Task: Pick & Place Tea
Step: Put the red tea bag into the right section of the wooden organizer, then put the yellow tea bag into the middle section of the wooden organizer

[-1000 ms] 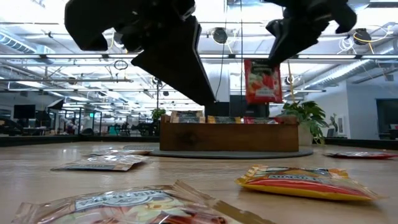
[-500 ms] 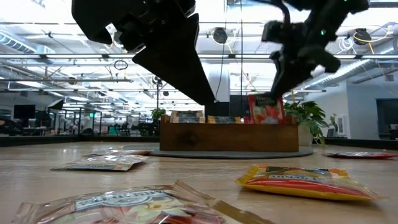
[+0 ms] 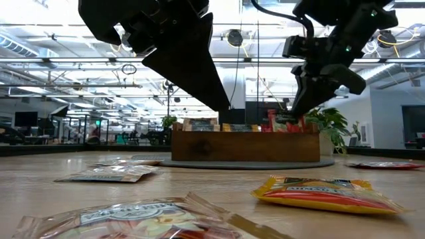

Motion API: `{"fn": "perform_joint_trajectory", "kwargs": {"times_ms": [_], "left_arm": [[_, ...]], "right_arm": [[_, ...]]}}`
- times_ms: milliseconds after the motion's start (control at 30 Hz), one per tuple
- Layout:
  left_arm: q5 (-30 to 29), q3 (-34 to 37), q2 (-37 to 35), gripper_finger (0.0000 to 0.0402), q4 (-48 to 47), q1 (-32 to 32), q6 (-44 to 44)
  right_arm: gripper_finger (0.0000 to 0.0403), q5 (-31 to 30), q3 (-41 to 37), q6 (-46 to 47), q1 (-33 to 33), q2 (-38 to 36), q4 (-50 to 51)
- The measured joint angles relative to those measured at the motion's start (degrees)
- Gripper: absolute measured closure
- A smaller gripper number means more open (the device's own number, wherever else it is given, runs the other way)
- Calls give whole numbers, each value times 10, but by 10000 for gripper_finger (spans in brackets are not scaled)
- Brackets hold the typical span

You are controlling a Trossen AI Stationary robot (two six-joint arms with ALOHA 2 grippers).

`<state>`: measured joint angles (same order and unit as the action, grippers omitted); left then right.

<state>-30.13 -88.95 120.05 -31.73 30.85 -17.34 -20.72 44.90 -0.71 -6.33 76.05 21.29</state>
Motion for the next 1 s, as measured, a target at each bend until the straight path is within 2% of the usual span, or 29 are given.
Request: {"fn": "perform_joint_trajectory", "kwargs": {"times_ms": [267, 600, 800, 900, 1000], "left_arm": [[0, 0, 0, 371, 0, 0, -2], [0, 0, 0, 371, 0, 0, -1], [0, 0, 0, 371, 0, 0, 3], [0, 0, 0, 371, -2, 0, 3], [0, 0, 0, 371, -5, 1, 3]], "right_arm": [[391, 15, -3, -3, 0, 0, -5], [292, 12, -3, -30, 0, -3, -8], [245, 10, -4, -30, 0, -15, -57], [237, 5, -4, -30, -2, -36, -74], [246, -14, -4, -22, -22, -73, -78]]}}
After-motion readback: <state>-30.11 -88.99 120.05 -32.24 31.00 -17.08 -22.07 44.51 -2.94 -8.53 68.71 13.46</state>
